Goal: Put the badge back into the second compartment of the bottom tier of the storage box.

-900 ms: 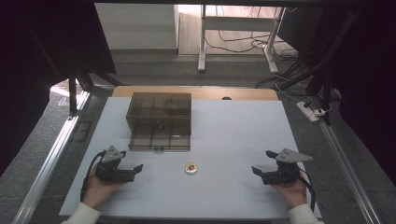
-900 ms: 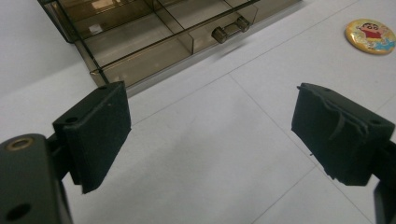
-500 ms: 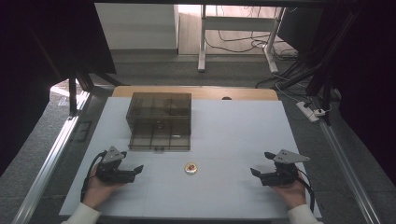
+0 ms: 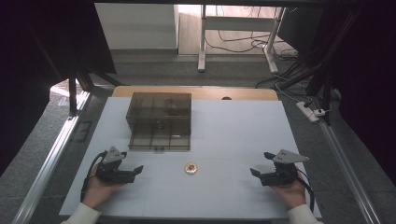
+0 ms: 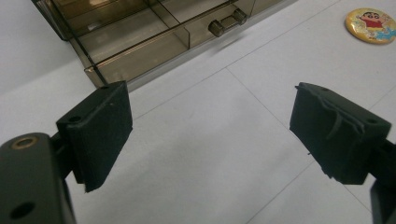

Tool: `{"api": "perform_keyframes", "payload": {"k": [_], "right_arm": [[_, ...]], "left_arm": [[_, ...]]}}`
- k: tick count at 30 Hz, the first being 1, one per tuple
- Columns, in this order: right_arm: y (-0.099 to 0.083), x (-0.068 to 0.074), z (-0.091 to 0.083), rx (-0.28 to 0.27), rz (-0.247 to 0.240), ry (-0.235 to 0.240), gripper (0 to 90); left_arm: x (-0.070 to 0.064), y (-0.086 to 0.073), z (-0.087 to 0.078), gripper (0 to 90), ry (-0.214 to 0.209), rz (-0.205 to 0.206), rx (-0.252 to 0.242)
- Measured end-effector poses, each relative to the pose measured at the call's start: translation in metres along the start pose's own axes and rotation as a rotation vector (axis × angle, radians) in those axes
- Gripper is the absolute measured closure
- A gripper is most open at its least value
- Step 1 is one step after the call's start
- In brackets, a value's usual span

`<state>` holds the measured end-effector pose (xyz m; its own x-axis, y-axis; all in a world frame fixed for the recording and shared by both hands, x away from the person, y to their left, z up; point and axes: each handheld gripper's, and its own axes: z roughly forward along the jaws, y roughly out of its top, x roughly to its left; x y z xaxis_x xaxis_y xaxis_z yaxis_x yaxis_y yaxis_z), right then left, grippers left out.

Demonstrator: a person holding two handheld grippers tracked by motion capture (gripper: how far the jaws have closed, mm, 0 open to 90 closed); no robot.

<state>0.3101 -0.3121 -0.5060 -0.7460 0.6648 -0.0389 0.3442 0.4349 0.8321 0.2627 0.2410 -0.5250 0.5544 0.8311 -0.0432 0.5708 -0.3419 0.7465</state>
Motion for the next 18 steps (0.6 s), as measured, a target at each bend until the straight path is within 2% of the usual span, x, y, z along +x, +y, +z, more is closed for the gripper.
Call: {"api": "perform_keyframes", "payload": {"k": [13, 18], "right_arm": [[0.0001, -0.0003, -0.0001, -0.001, 0.001, -0.001, 12.7], [0.0002, -0.0002, -0.0003, -0.002, 0.001, -0.001, 12.8]], "left_arm": [[-0.0004, 0.0015, 0.0007, 14.1, 0.001, 0.005, 0.004], [-0.0039, 0.0055, -0.0006, 14.1, 0.003, 0.025, -0.001]]}}
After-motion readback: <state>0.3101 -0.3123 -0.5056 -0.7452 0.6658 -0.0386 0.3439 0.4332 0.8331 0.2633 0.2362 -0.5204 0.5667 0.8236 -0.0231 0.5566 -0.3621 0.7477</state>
